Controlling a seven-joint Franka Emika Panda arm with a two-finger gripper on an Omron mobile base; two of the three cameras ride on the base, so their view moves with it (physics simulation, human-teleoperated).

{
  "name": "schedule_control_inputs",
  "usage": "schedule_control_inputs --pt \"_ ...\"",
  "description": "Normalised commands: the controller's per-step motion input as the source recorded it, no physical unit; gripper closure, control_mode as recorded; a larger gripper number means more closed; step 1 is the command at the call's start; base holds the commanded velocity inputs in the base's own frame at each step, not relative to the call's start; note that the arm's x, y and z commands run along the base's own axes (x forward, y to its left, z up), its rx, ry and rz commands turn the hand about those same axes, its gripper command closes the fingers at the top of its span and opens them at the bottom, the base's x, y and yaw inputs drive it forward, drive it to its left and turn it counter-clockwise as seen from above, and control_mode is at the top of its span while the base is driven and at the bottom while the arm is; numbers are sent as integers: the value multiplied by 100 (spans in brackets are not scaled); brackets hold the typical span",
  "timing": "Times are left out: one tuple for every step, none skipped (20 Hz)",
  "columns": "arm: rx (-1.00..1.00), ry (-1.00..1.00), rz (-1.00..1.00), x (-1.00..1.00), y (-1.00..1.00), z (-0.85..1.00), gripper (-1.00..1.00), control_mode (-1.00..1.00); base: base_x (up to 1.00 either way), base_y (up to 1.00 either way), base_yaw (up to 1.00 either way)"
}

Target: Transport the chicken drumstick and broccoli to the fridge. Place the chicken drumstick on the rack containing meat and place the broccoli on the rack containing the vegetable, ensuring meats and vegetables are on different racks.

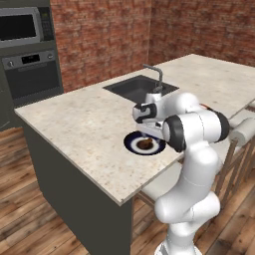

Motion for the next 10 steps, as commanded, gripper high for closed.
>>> schedule_control_inputs --pt "0 3 0 29 0 -26 -100 -100 0 0 0" --pt "0 3 0 21 0 -26 -100 -100 0 0 0" --pt "0 2 0 4 0 -21 -100 -100 0 0 0" --pt "0 0 0 0 0 -18 -100 -100 0 0 0" --pt "0 0 0 0 0 -18 -100 -100 0 0 0" --pt "0 0 0 1 0 -16 -100 -100 0 0 0" --pt "0 0 0 9 0 -16 -100 -100 0 0 0" --pt "0 0 0 4 0 -14 -100 -100 0 0 0" --pt "0 0 0 1 1 -21 -100 -100 0 0 0" --pt "0 0 0 0 2 -21 -100 -100 0 0 0"
